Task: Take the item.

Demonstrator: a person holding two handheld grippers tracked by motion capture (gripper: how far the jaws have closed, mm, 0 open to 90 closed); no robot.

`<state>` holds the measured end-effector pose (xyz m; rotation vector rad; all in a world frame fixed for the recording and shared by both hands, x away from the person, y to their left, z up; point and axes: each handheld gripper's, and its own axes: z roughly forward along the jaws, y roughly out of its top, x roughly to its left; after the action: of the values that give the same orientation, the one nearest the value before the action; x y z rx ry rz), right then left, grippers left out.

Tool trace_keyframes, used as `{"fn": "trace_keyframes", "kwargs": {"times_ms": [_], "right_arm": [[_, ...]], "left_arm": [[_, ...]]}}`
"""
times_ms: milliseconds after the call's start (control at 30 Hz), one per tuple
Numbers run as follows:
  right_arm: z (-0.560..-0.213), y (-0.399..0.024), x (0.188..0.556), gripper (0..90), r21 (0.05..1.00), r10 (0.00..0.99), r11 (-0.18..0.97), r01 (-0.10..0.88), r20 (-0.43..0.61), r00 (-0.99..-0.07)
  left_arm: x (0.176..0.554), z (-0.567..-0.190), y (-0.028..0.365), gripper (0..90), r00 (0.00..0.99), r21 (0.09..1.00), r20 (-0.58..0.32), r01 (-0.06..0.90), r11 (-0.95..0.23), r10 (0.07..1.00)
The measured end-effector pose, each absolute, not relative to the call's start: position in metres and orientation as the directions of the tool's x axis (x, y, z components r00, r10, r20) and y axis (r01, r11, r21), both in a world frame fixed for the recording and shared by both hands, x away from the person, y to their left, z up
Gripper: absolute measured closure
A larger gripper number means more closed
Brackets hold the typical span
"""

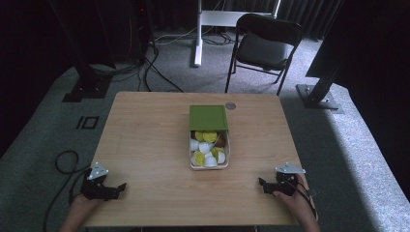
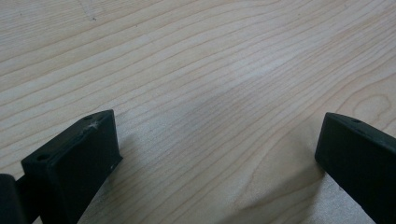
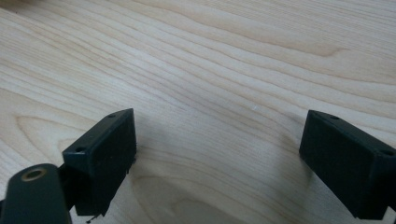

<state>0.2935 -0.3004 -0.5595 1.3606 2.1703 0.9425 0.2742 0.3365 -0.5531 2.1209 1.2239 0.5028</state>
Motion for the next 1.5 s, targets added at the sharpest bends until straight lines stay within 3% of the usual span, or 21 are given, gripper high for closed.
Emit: {"fn": "trace_keyframes", "kwargs": {"times_ms": [767, 1500], "right_arm": [[-0.556, -0.299, 0.295, 11.5, 0.726, 0.896, 0.292, 0.622, 0.02, -0.444], [-0.514, -0.28, 0.31, 11.5, 0.785, 0.871, 0.294, 0.545, 0.015, -0.491]], "left_arm": [[0.274, -0.553, 0.337, 0.5, 0.497, 0.684, 0.015, 0.627, -0.372, 0.868], [0.274, -0.553, 0.337, 0.5, 0.497, 0.684, 0.015, 0.628, -0.372, 0.868]]}}
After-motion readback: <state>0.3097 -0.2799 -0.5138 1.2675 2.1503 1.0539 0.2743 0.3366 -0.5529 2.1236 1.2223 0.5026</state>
